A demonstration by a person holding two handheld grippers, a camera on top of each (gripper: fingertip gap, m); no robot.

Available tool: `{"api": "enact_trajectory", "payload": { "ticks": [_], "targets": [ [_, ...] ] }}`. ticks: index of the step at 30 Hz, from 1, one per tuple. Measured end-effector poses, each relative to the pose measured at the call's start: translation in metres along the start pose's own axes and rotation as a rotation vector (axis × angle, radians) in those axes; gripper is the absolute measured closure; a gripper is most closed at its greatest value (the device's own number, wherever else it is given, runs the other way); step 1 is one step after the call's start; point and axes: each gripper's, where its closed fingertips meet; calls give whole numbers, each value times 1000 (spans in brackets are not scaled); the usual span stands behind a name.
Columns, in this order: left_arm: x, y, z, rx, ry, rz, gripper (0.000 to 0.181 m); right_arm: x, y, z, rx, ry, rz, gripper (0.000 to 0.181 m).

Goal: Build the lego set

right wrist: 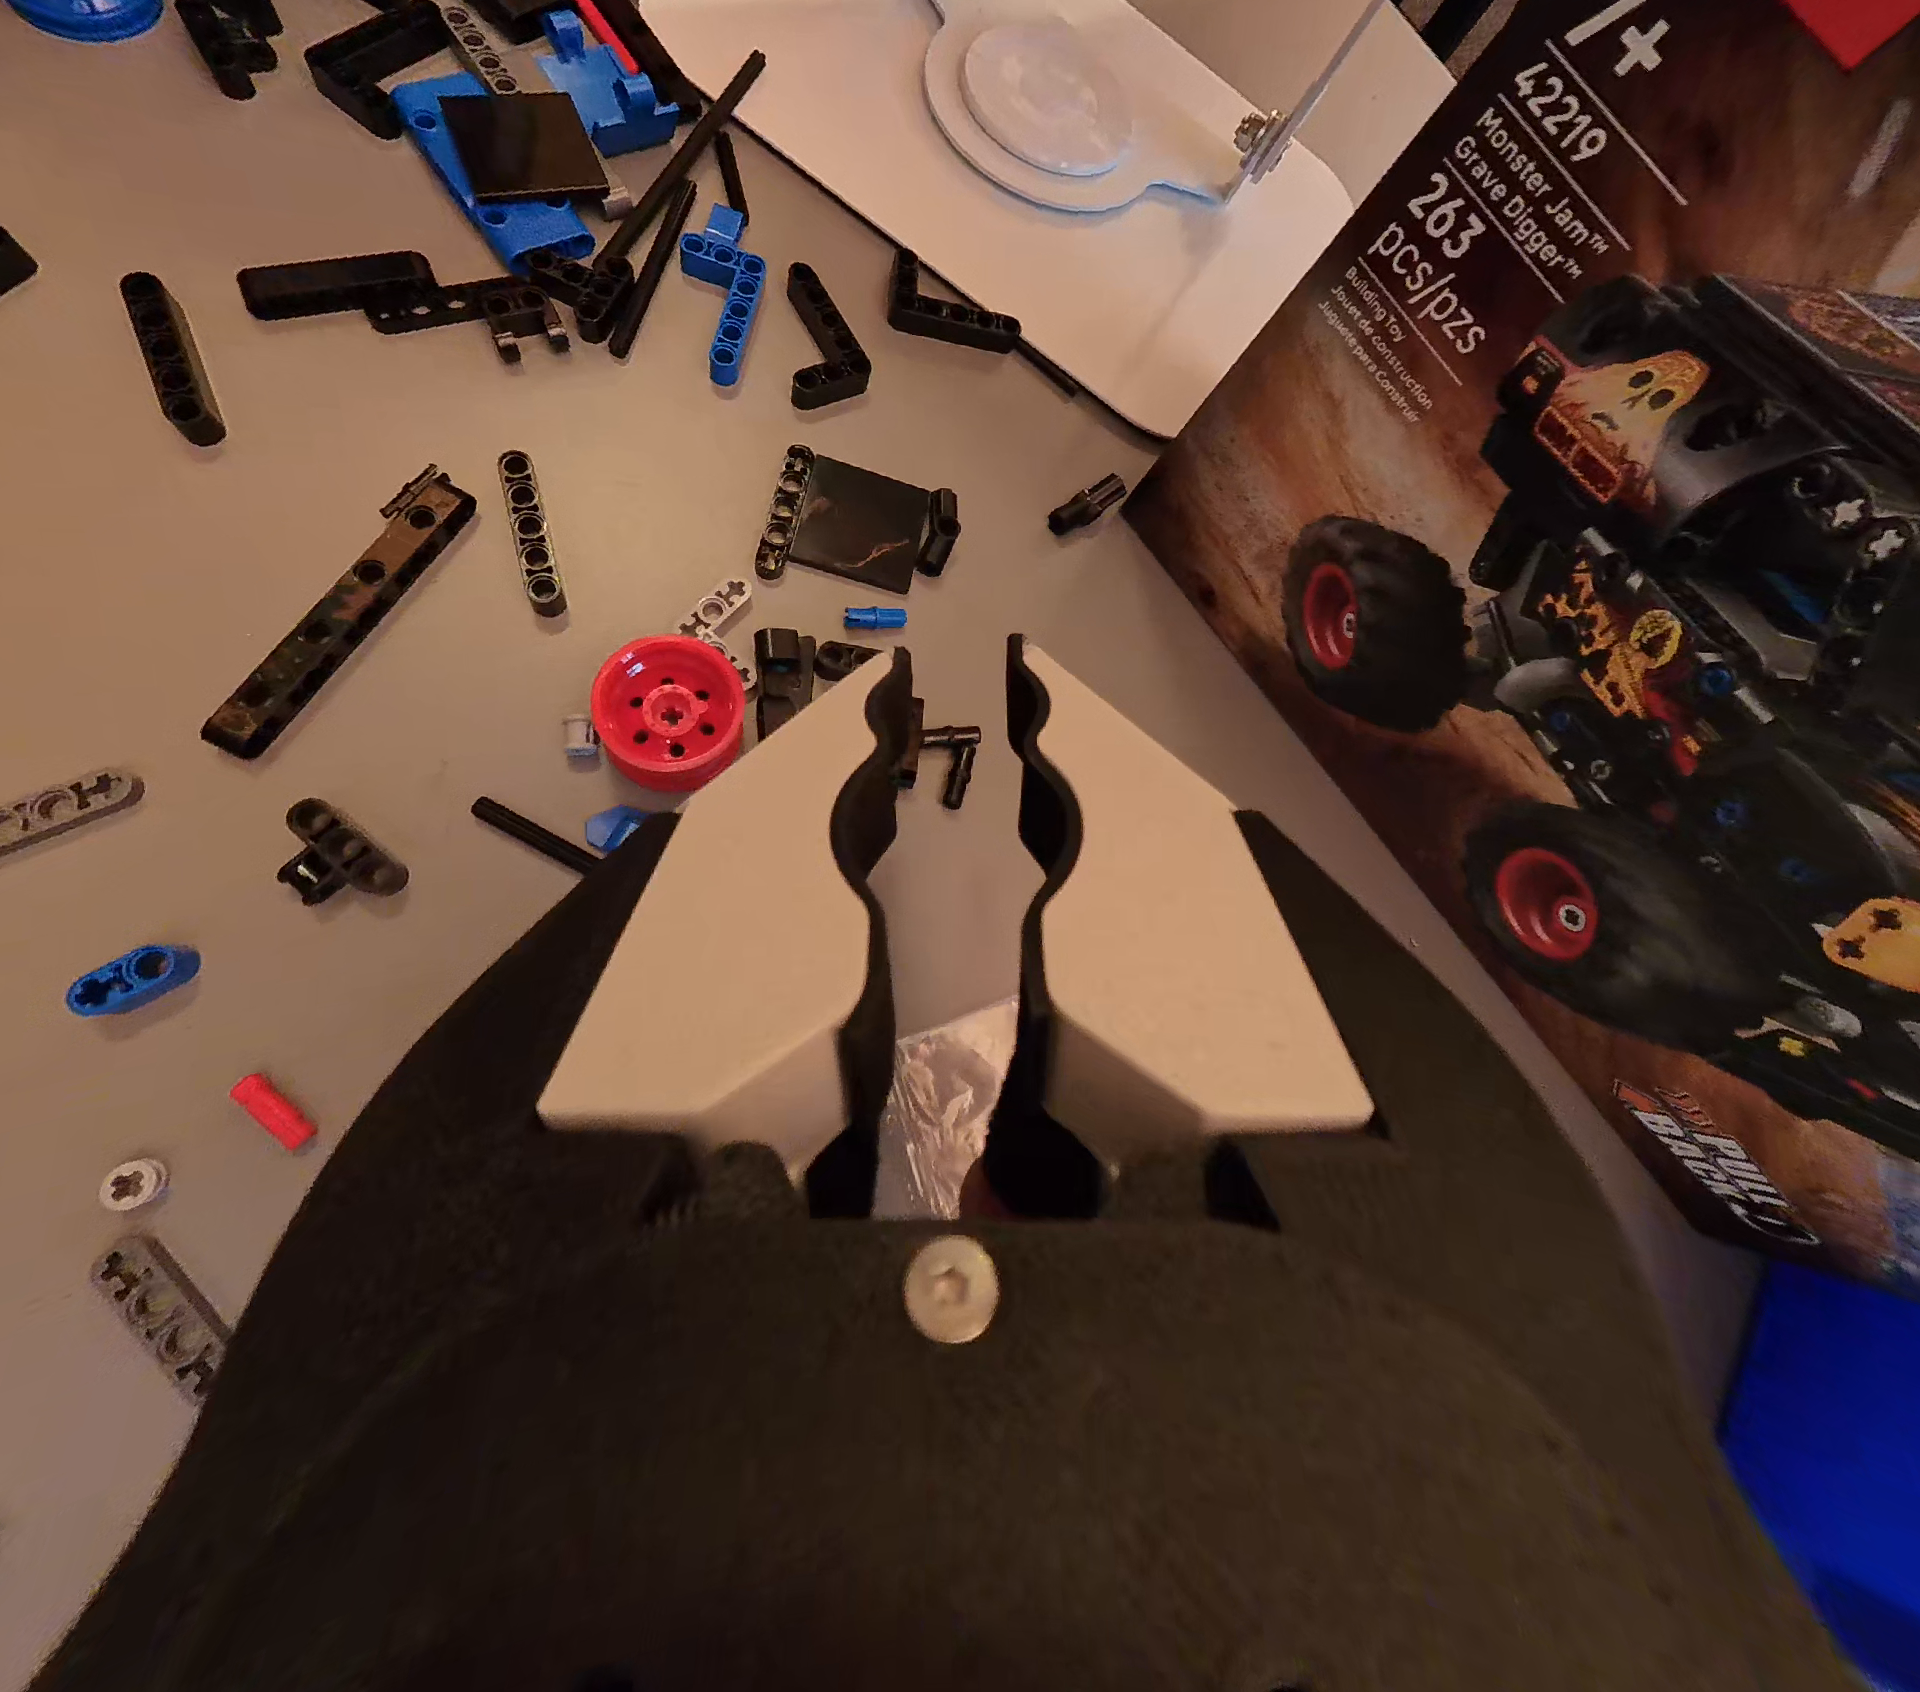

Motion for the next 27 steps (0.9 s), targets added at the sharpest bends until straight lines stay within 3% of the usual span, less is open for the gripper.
{"api": "enact_trajectory", "payload": {
  "ticks": [3, 4, 7, 10, 13, 15, 18, 21, 27],
  "targets": [
    [-1, -22, -9, 101, -27, -20, 128, -2, 3, 1, -7, -5, -6, 166],
    [-4, -24, -5, 87, -17, -56, 140, -2, 4, 1, -9, -6, -7, 166],
    [-2, -26, -3, 76, -47, -57, 146, -3, 5, 0, -9, -11, -8, 166],
    [7, -27, -3, 83, -54, 1, 167, -5, 7, -2, -8, -16, -6, 166],
    [-9, -18, -2, 55, -67, -67, 181, -1, 9, -5, 3, -2, 24, 166],
    [-33, -16, -8, 60, -80, -150, 181, 2, 11, -8, 19, 14, 36, 166],
    [-38, -12, -9, 47, -107, -108, 181, 5, 16, -9, 22, 26, 52, 166],
    [-38, -3, -13, 42, -109, -67, 156, 23, 28, -3, 14, 71, 131, 166],
    [-53, 74, -6, -192, -85, 27, 137, 110, 76, -6, 5, 154, 380, 157]
  ]
}}
Point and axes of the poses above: each gripper's, where its closed fingertips meet, y back along the fingers, z out of its top, x = y × z across the jaws, and after that the axes turned 10 degrees about z, right-handed
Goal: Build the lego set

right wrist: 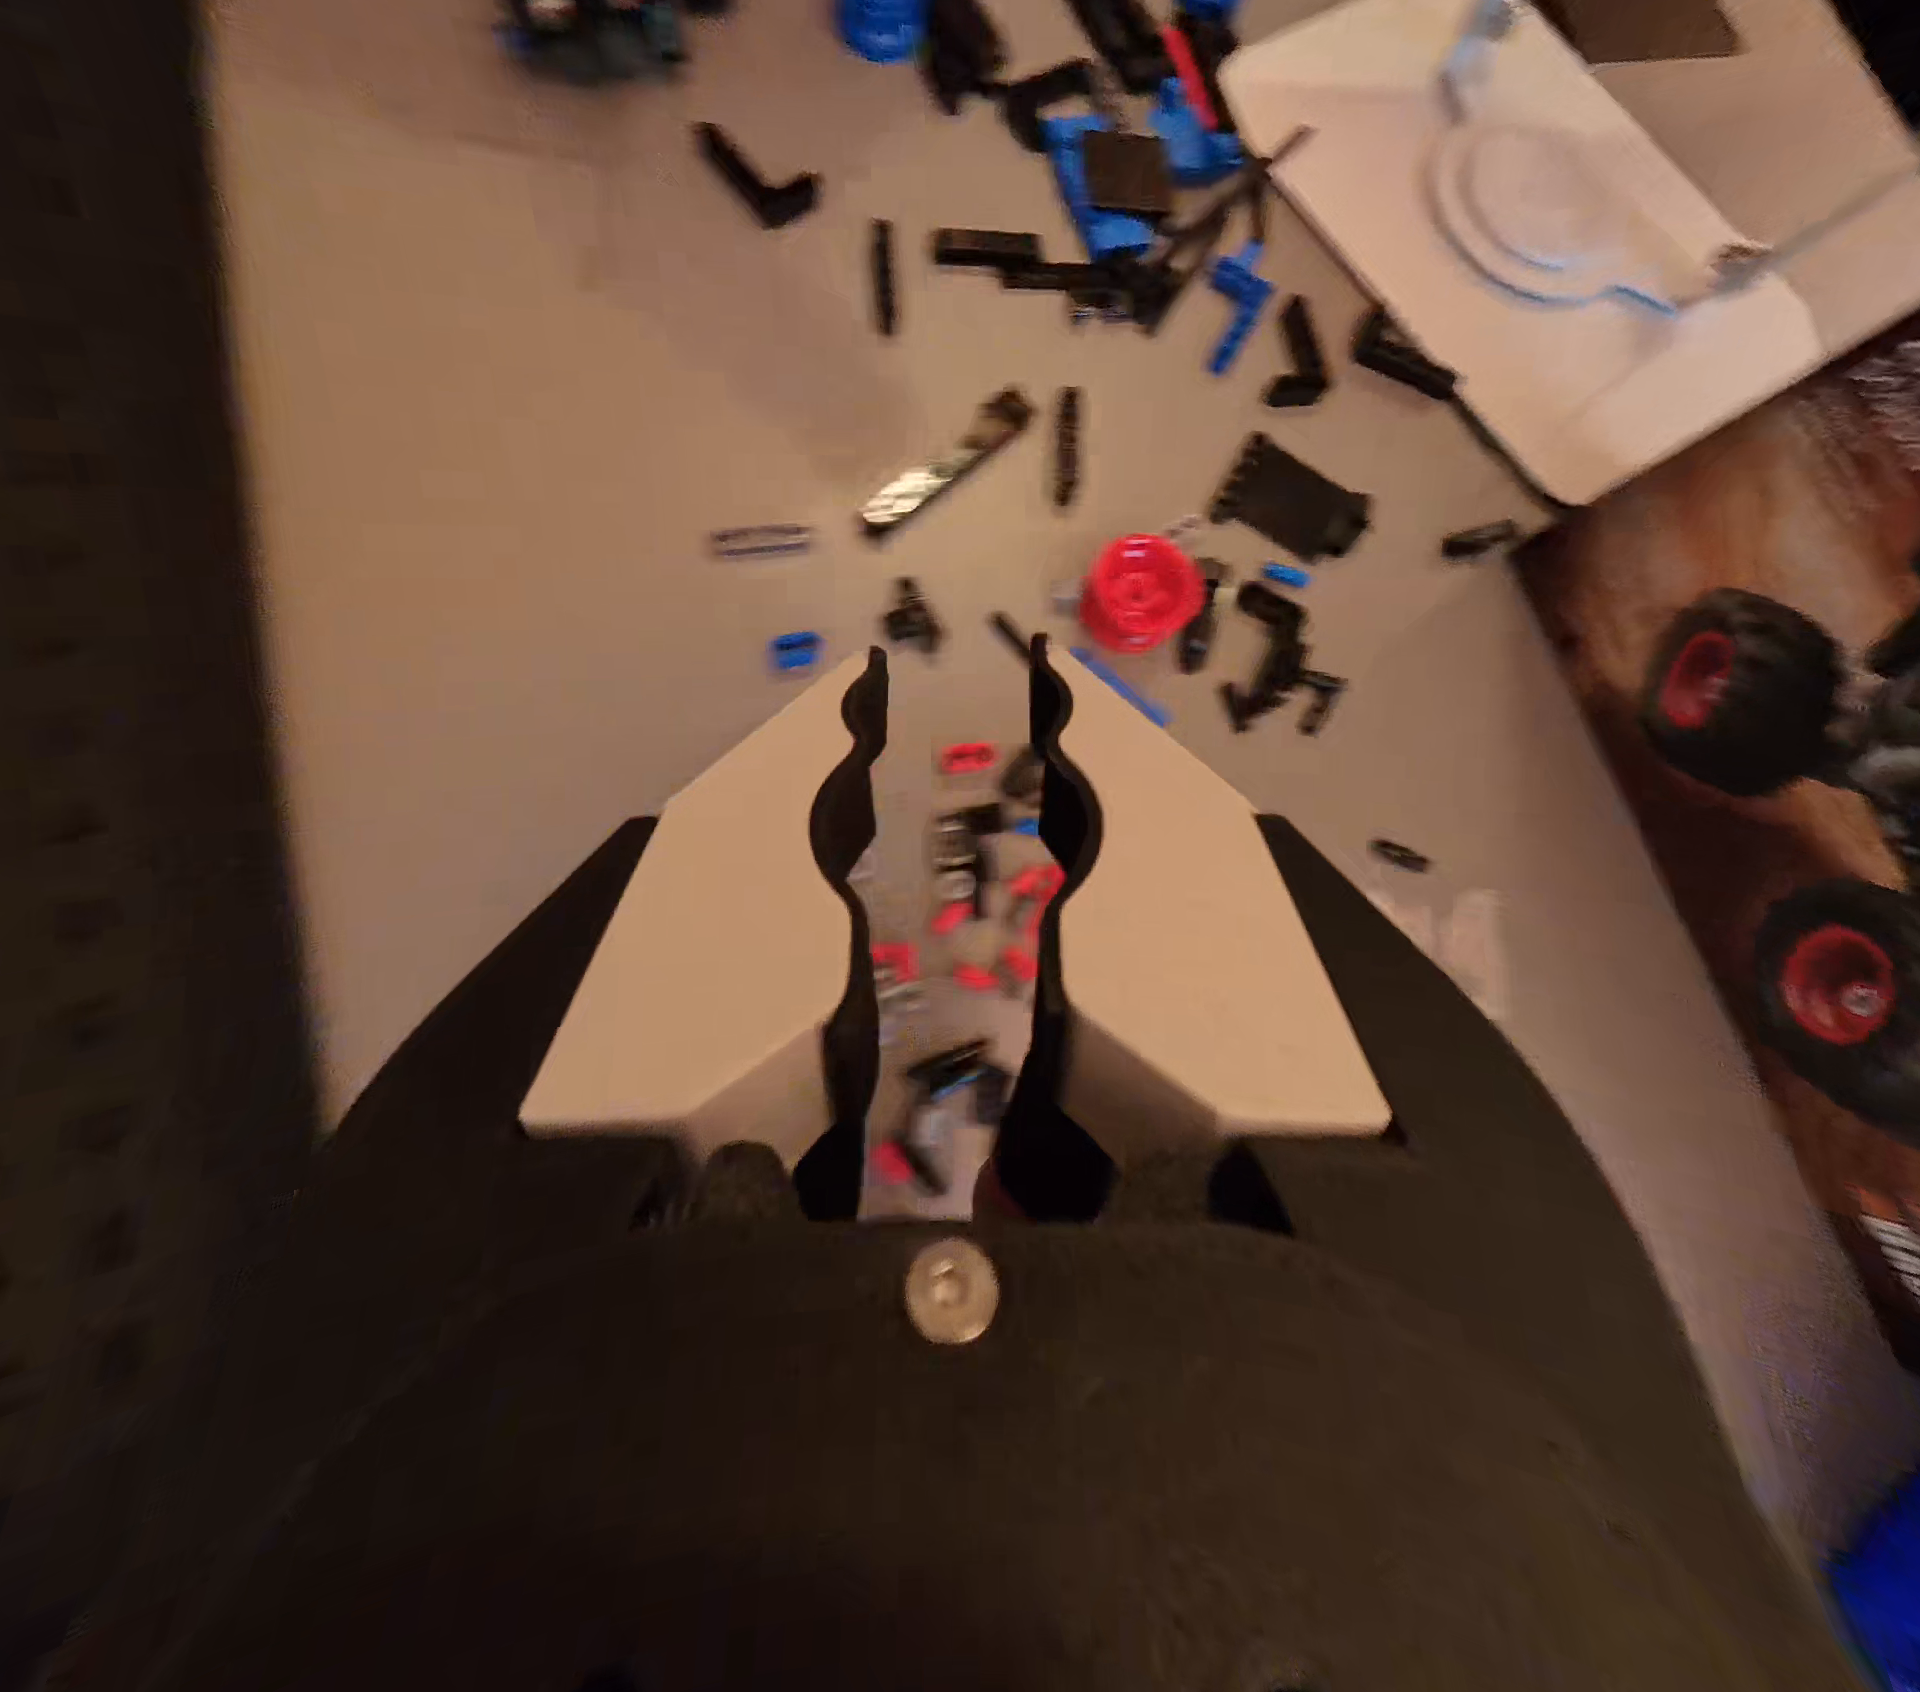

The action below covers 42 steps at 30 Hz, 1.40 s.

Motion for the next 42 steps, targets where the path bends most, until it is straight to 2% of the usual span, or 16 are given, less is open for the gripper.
{"api": "enact_trajectory", "payload": {
  "ticks": [3, 6, 8, 10, 12, 13, 14, 17, 20, 22, 26, 30, 32, 35, 37, 42],
  "targets": [
    [-38, 46, 12, -170, -63, 13, 135, 55, 3, -9, 23, 34, 98, 157],
    [-120, 85, 12, -317, -137, -166, 138, 113, -2, -18, 31, 46, 226, 163],
    [-170, 93, 1, -321, -156, -254, 138, 141, -13, -25, 41, 57, 266, 162],
    [-201, 86, -12, -302, -137, -251, 142, 152, -25, -37, 84, 63, 236, 159],
    [-227, 83, -21, -322, -100, -279, 145, 158, -33, -36, 41, 57, 209, 157],
    [-232, 82, -22, -347, -68, -258, 155, 159, -34, -32, 8, 52, 185, 155],
    [-231, 83, -22, -369, -46, -224, 155, 160, -35, -32, 1, 61, 160, 154],
    [-241, 88, -27, -373, 6, -244, 171, 164, -36, -34, -12, 95, 87, 158],
    [-239, 90, -27, -403, -8, -179, 166, 167, -35, -34, -18, 99, 50, 158],
    [-226, 88, -26, -428, -18, -86, 140, 163, -33, -34, -29, 108, -4, 147],
    [-238, 88, -32, -400, 74, -202, 145, 172, -34, -36, -25, 88, 37, 153],
    [-241, 90, -33, -415, 57, -167, 148, 177, -33, -36, -29, 157, 11, 158],
    [-247, 92, -36, -417, 71, -207, 148, 180, -31, -35, -44, 184, -3, 159],
    [-233, 92, -42, -415, 60, -129, 132, 178, -28, -38, -26, 143, -28, 149],
    [-235, 90, -51, -377, 117, -188, 140, 180, -28, -41, -8, 110, -9, 152],
    [-235, 85, -51, -355, 151, -207, 139, 181, -31, -44, 6, 26, 58, 155]
  ]
}}
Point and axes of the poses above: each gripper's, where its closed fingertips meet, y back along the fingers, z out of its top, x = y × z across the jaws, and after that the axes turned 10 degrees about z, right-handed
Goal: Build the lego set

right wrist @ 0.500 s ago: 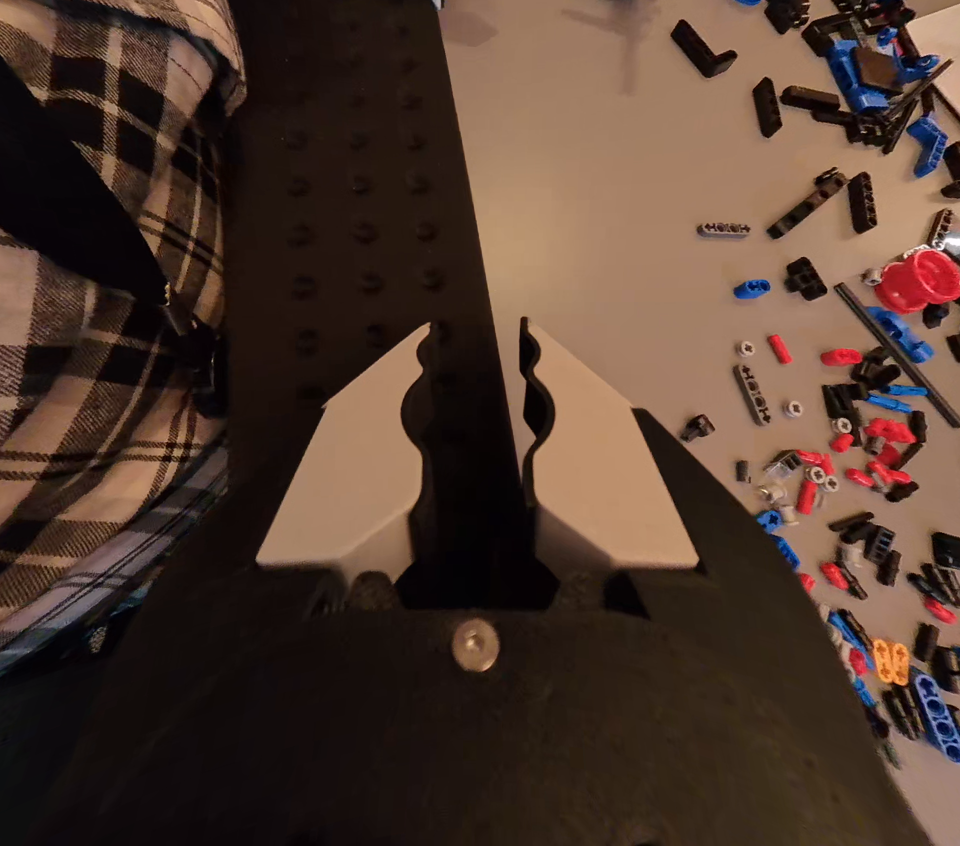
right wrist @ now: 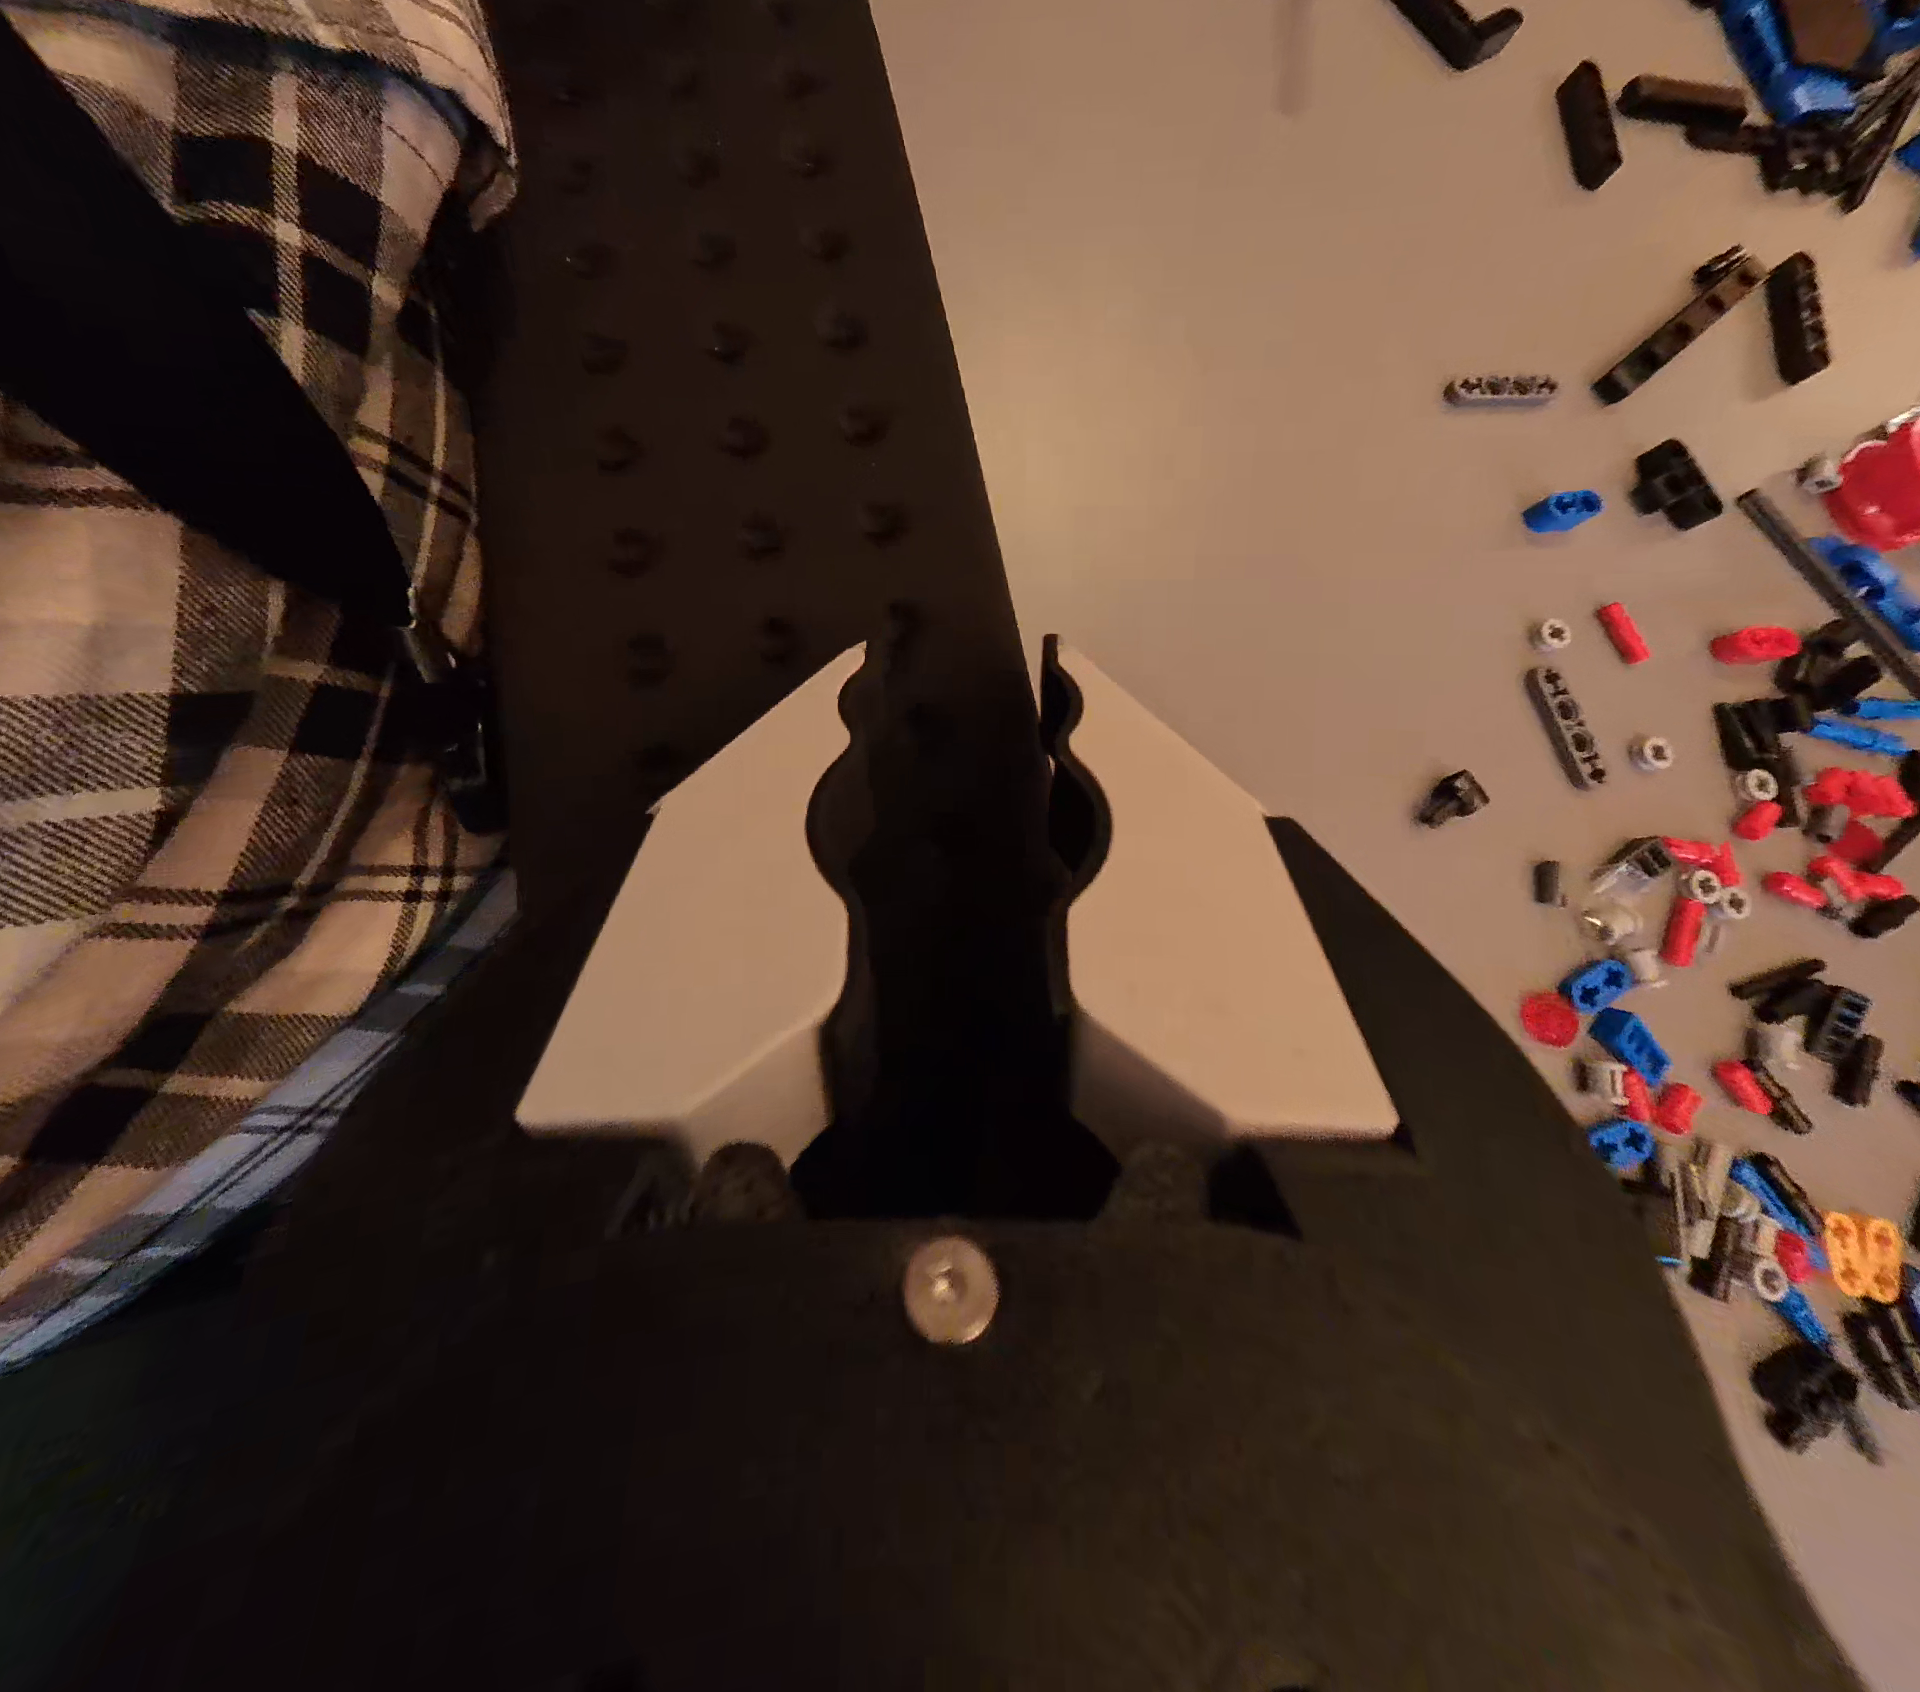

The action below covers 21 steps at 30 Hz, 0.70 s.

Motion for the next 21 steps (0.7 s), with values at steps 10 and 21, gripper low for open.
{"api": "enact_trajectory", "payload": {
  "ticks": [10, 21],
  "targets": [
    [-14, -4, 4, 48, 92, -147, 141, 9, 2, 0, 21, -102, 133, 150],
    [-22, 33, 33, -93, 45, -134, 141, 33, 29, 14, -14, 75, 73, 141]
  ]
}}
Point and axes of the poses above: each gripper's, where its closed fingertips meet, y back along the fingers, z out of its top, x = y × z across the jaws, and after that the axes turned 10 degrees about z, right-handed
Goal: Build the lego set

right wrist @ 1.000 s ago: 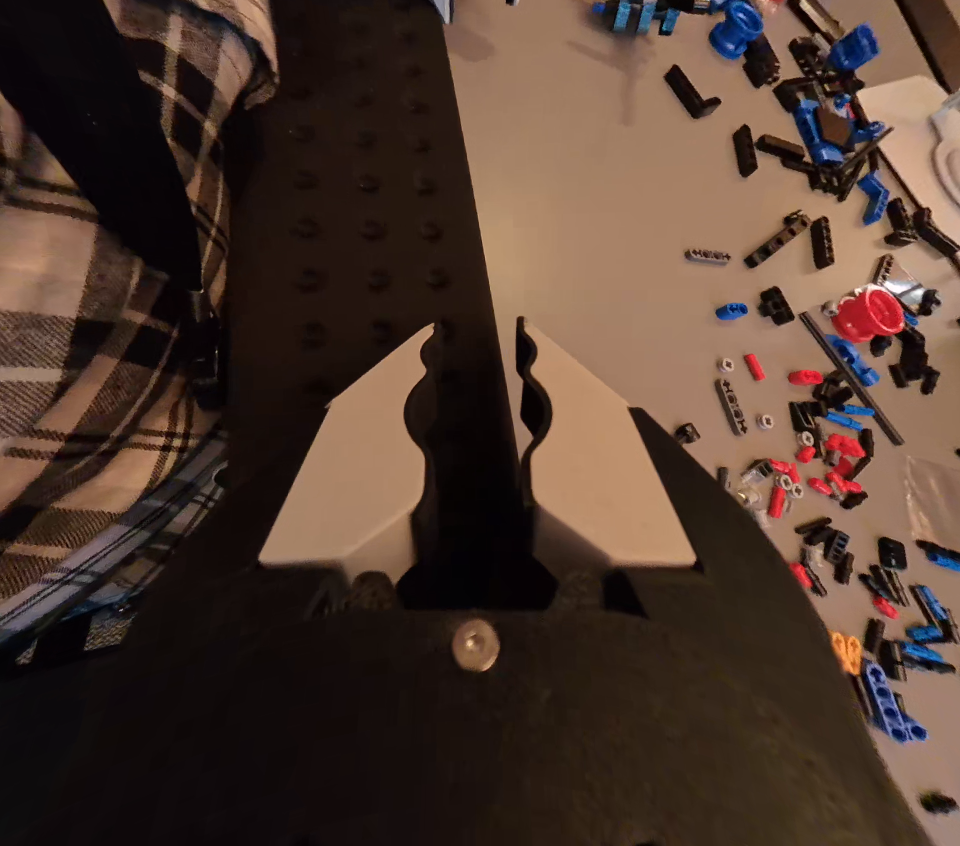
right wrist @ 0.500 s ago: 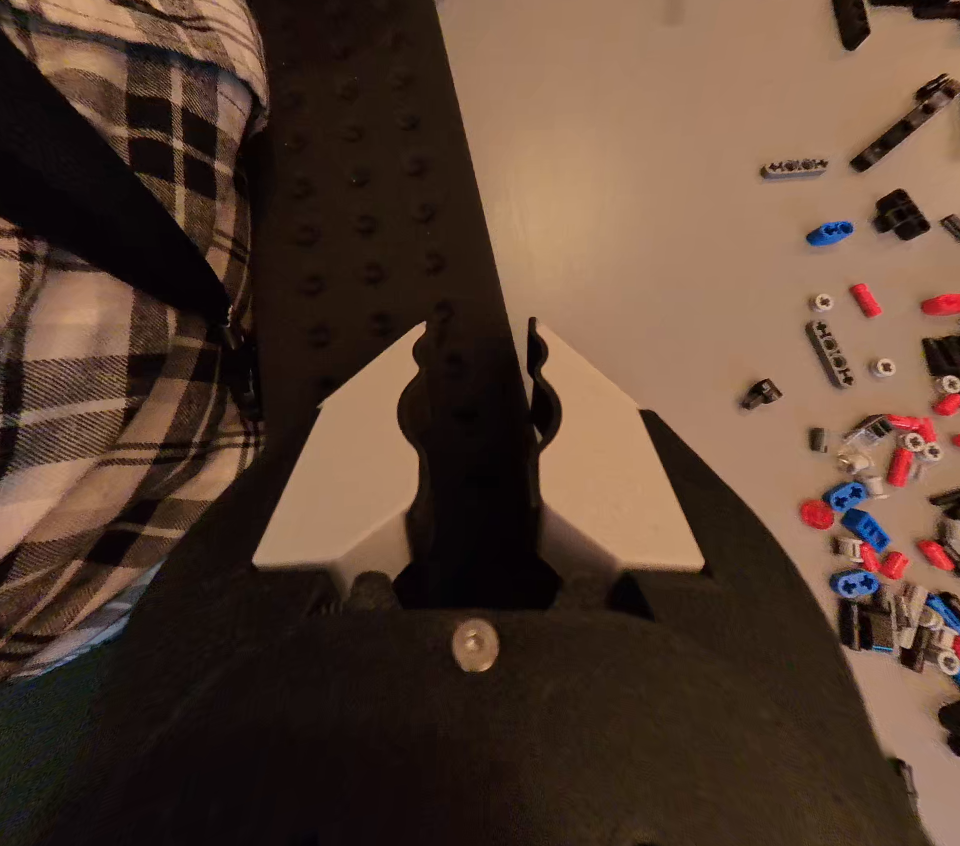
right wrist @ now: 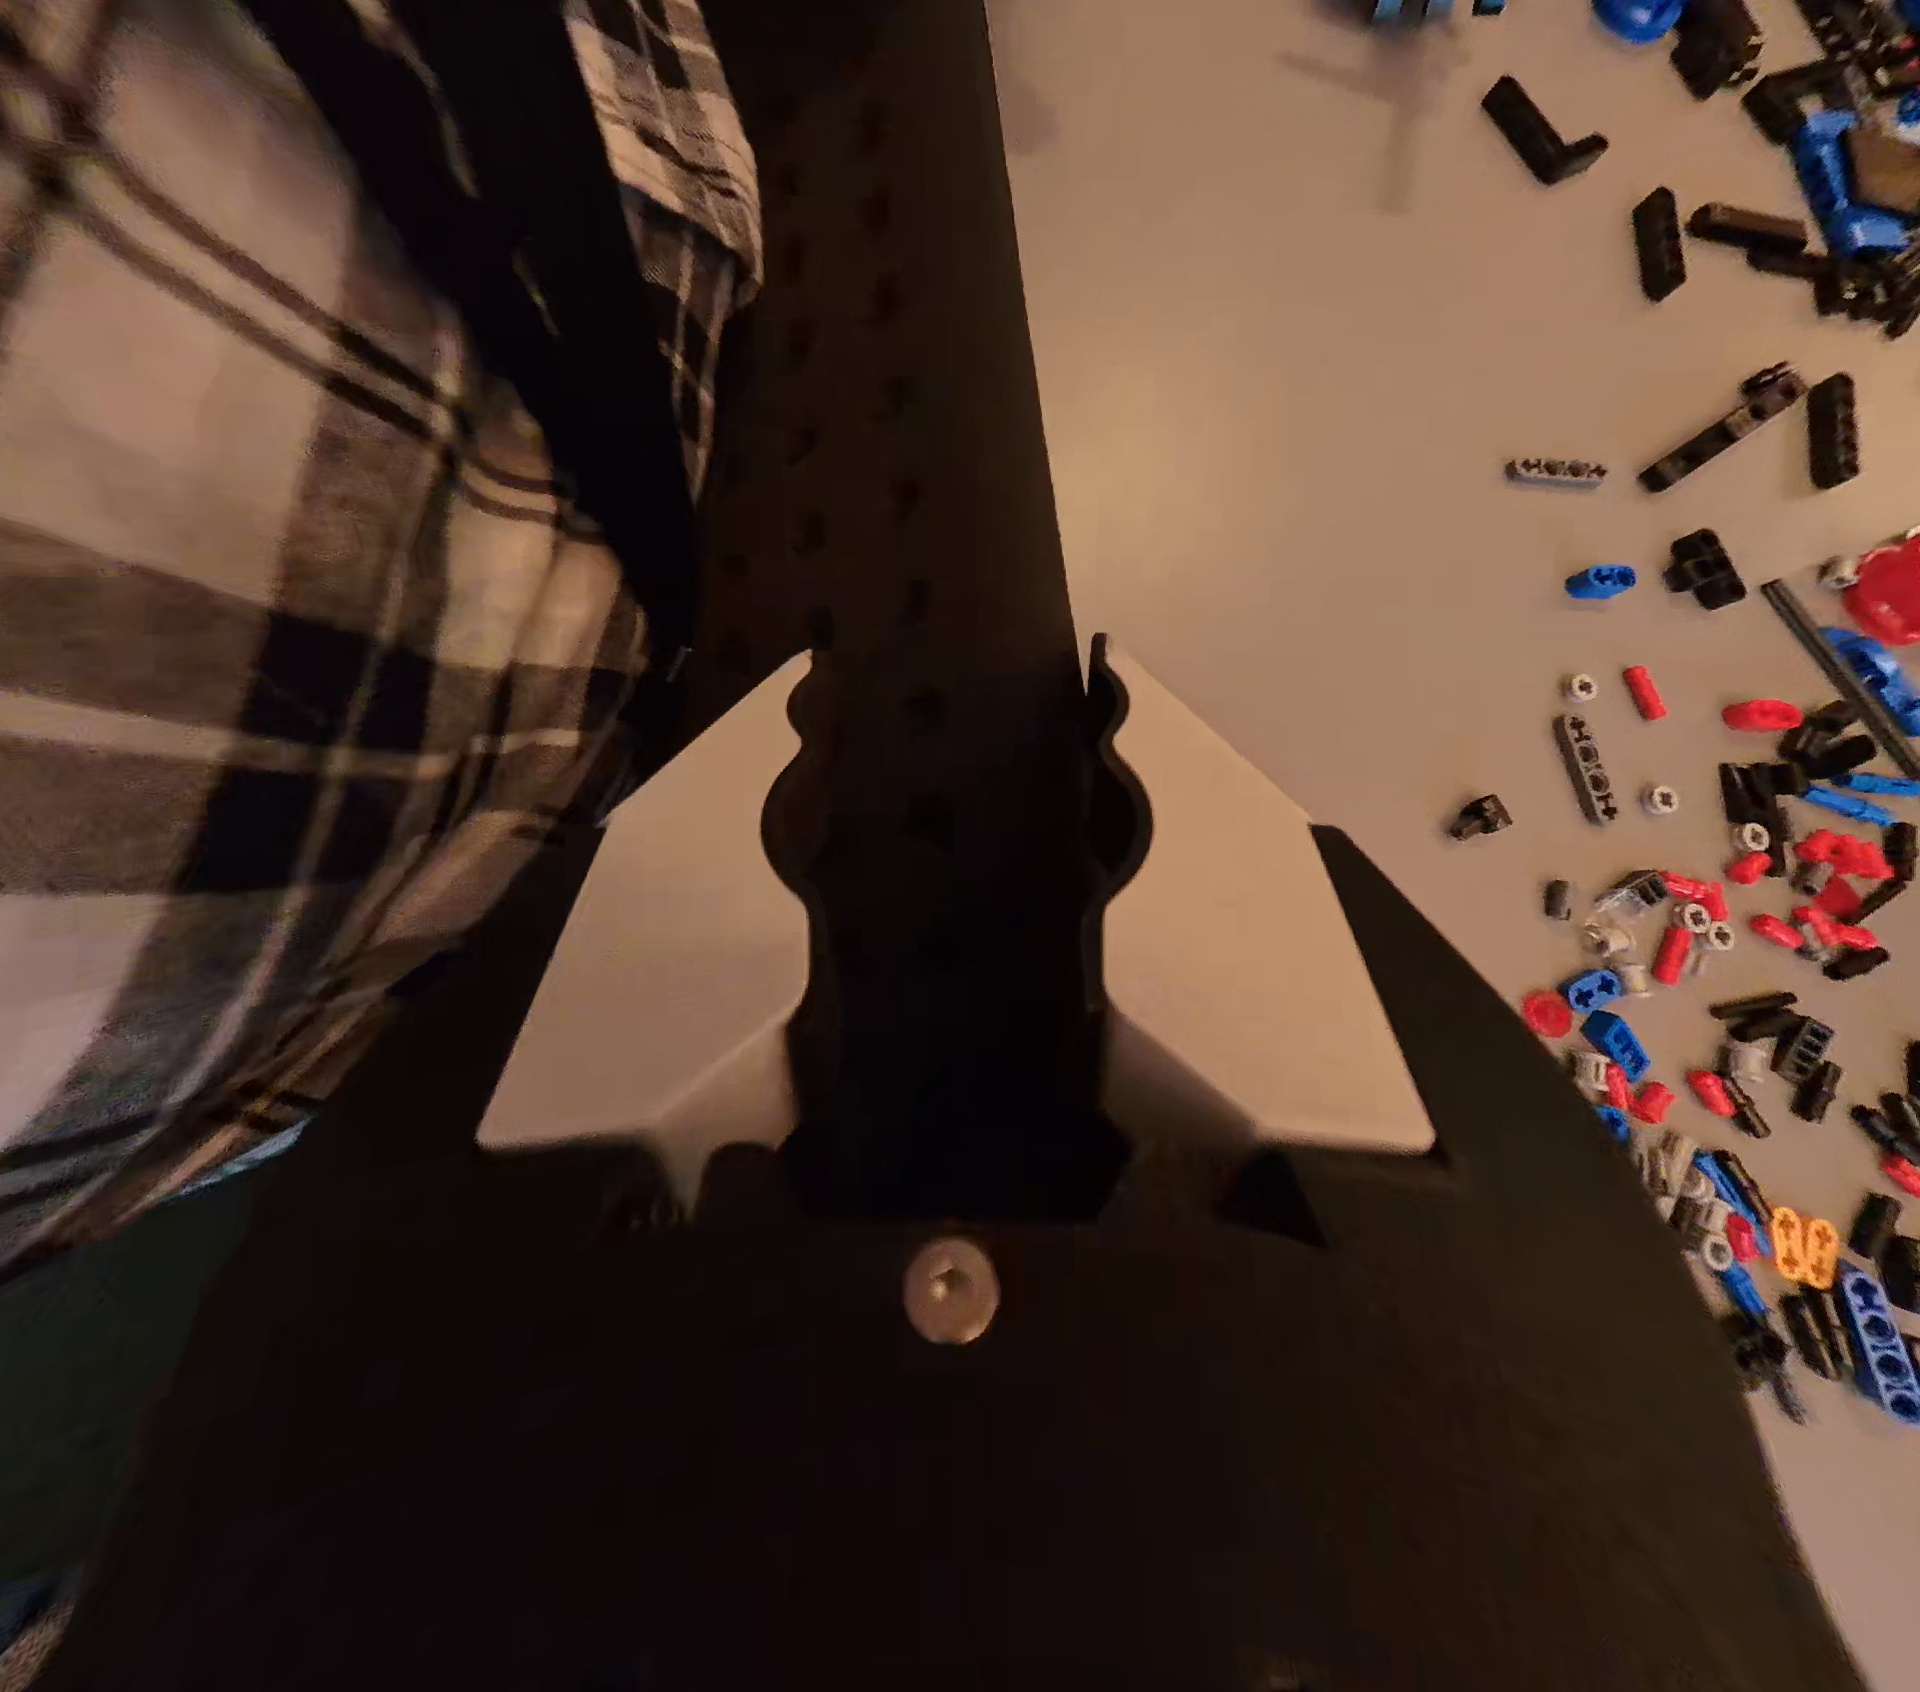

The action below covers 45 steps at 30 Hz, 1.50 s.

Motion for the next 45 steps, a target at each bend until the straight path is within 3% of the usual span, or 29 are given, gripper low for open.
{"api": "enact_trajectory", "payload": {
  "ticks": [4, 7, 8, 9, 12, 15, 17, 21, 25, 26, 27, 31, 34, 35, 36, 37, 38, 42, 45],
  "targets": [
    [-14, 5, 0, -1, -22, -44, 139, 10, 5, 2, -37, -40, 32, 145],
    [-19, -21, -23, 26, -96, 35, 137, 4, -10, -13, 41, -19, -53, 157],
    [-26, -22, -22, 14, -104, 6, 150, 5, -12, -15, 62, -1, -56, 154],
    [-26, -22, -21, 17, -107, 7, 149, 6, -10, -13, 44, -28, -44, 154],
    [-25, -25, -25, 44, -55, -5, 134, 14, -4, -9, -13, -175, 53, 163],
    [-38, -31, -30, 48, -83, -35, 126, -5, -4, 4, -68, -200, 31, 178],
    [-43, -35, -34, 43, -154, -14, 114, -15, -20, 9, -50, -213, 49, 178],
    [-53, -32, -37, 30, -199, -5, 117, -22, -62, 4, 93, -88, 57, 160],
    [-58, -21, -44, 28, -131, -19, 111, -26, -81, 8, 104, -34, 52, 167],
    [-62, -19, -49, 37, -134, -43, 91, -27, -83, 10, 104, -33, 52, 176],
    [-64, -17, -53, 40, -140, -36, 84, -29, -84, 10, 105, -34, 52, 180],
    [-59, -8, -73, 89, -214, 35, 73, -60, -79, 6, 126, -56, -13, 180],
    [-57, -8, -90, 121, -321, 117, 57, -111, -72, -2, 155, -78, -127, 181],
    [-54, -9, -94, 130, -367, 164, 60, -124, -69, -3, 152, -95, -145, 177],
    [-52, -10, -100, 142, -417, 209, 59, -134, -64, -2, 156, -108, -166, 156],
    [-51, -12, -104, 152, -469, 250, 56, -143, -54, 1, 149, -104, -207, 148],
    [-47, -13, -106, 157, -518, 311, 61, -146, -42, 9, 119, -97, -243, 145],
    [-40, -16, -107, 143, -590, 439, 72, -124, -1, 12, 47, -126, -286, 147],
    [-42, -13, -103, 129, -646, 453, 85, -69, 4, 2, 20, -118, -191, 160]
  ]
}}
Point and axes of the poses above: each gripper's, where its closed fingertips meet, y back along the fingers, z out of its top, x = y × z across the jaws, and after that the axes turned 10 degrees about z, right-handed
